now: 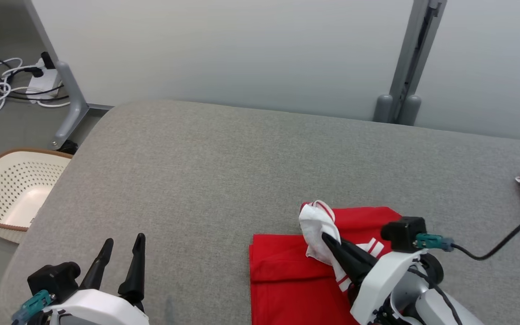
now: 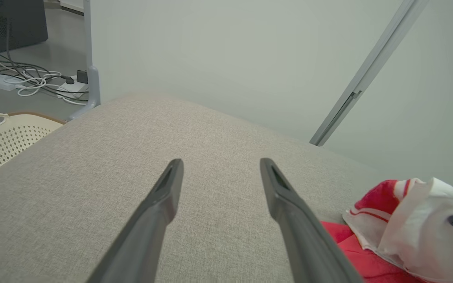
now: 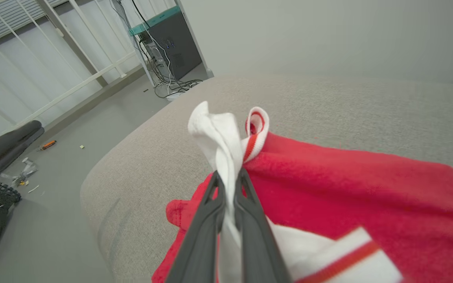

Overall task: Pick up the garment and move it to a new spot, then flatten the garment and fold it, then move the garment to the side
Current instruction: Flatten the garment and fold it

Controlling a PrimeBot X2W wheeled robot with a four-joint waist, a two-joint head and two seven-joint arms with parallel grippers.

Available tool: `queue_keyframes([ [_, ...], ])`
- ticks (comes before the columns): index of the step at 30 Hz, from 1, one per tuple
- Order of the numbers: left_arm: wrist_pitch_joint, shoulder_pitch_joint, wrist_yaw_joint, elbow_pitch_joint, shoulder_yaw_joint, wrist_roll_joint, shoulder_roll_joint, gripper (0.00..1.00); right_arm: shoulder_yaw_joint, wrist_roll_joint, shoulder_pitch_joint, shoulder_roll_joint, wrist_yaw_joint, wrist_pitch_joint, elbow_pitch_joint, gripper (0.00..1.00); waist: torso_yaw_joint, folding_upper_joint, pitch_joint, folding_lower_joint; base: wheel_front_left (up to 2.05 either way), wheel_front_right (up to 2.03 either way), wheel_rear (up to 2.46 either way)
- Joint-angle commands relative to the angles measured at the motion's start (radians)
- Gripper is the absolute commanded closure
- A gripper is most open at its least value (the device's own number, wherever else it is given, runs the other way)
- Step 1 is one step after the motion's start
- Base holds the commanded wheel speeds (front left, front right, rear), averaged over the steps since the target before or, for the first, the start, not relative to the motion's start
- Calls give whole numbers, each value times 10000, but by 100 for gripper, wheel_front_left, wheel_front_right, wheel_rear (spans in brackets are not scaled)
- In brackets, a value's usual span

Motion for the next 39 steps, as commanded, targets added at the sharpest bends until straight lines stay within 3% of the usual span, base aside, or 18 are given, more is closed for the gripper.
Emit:
queue_keyframes([
  [1, 7, -69, -13, 37, -4, 34, 14, 0, 61, -41, -29, 117, 6, 111, 167, 100, 241, 0, 7, 0, 0, 0, 0],
  [17, 106, -128, 9, 62, -87, 25, 46, 0, 567, -882, -813, 1263, 6, -498, 2365, 100, 861, 0, -41, 0, 0, 0, 0],
  [18, 125, -133, 18, 58, -90, 22, 52, 0, 614, -883, -854, 1319, 6, -526, 2498, 83, 867, 0, -36, 0, 0, 0, 0],
  [19, 135, -135, 30, 52, -92, 20, 59, 0, 652, -867, -893, 1359, 6, -561, 2605, 53, 869, 0, -30, 0, 0, 0, 0],
  [20, 147, -135, 43, 46, -93, 18, 66, 0, 695, -846, -943, 1388, 6, -583, 2706, 0, 867, 0, -23, 0, 0, 0, 0],
  [28, 175, -14, 134, -66, -77, -11, 121, 0, 1119, -164, -1008, 1373, 6, -1167, 1723, 0, 536, 0, -61, 0, 0, 0, 0],
  [33, 140, 75, 187, -144, -51, -14, 106, 0, 620, 158, -840, 624, 6, -1439, 488, 0, 195, 0, -83, 0, 0, 0, 0],
  [39, 113, 120, 183, -186, -51, -25, 44, 0, -838, -229, -404, -374, 6, -1574, -611, 0, -146, 0, -122, 0, 0, 0, 0],
])
